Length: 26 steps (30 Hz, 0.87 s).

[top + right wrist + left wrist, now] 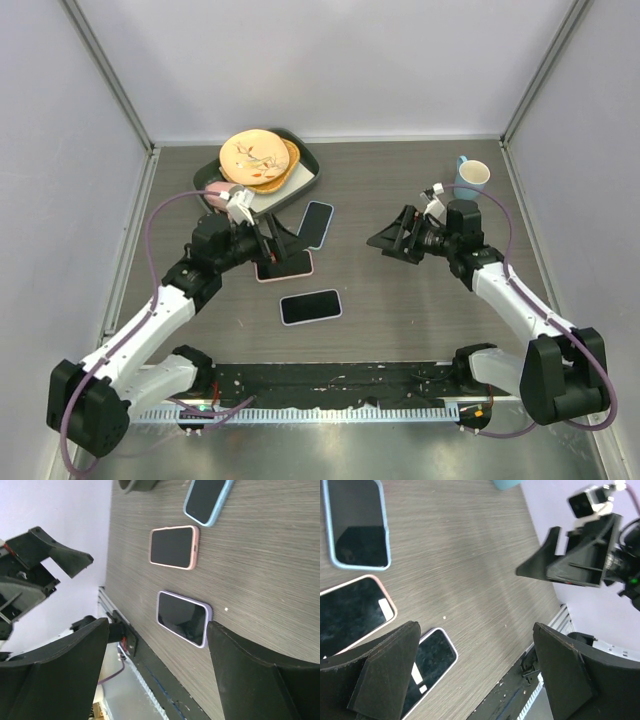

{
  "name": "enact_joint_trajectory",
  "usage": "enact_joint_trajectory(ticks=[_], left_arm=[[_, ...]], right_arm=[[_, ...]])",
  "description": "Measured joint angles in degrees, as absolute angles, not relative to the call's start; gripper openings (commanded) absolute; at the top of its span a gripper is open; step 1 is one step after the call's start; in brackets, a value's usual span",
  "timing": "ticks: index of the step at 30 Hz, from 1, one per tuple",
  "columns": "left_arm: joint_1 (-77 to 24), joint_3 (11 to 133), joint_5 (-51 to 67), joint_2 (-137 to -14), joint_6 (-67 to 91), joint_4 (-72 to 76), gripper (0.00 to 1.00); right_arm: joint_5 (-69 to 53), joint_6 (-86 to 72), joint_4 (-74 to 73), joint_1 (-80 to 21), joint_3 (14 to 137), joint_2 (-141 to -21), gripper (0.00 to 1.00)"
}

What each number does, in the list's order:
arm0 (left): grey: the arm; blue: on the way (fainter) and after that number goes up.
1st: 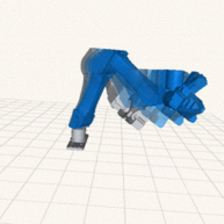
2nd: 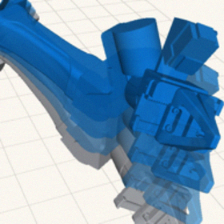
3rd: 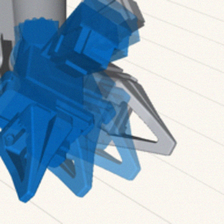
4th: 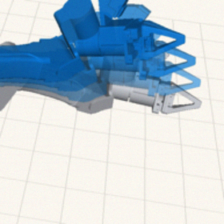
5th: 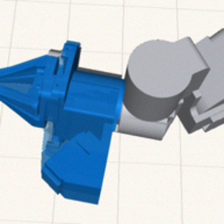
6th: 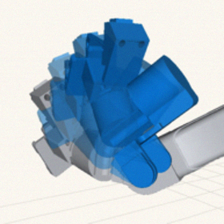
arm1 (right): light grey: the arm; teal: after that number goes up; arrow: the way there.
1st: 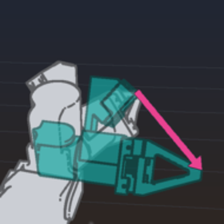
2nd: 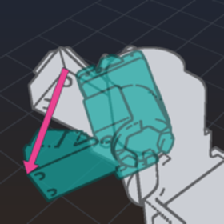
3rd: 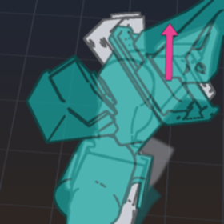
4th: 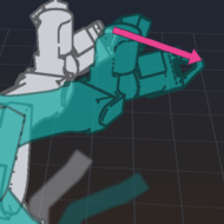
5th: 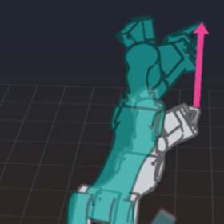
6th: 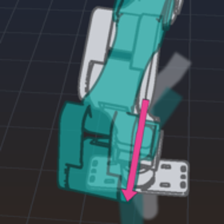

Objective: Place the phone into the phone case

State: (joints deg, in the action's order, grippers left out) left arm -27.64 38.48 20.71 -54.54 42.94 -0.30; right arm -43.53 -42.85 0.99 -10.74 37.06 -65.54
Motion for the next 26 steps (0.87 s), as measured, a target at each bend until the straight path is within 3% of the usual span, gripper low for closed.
enact_joint_trajectory(ticks=[10, 15, 26], left_arm=[[-17.12, 41.80, 19.42, -62.98, 42.70, -14.85, 1.00], [-15.62, 43.16, 10.81, -60.29, 40.07, -22.28, 1.00], [-15.62, 43.13, -6.17, -50.00, 35.03, -28.14, 1.00]], right_arm=[[-28.86, -32.32, -18.79, -10.74, 44.25, -65.60, 0.85], [-19.68, -29.21, -24.88, -10.74, 46.46, -64.93, 0.93], [-2.83, -26.13, -23.33, -10.74, 45.63, -56.34, 0.93]])
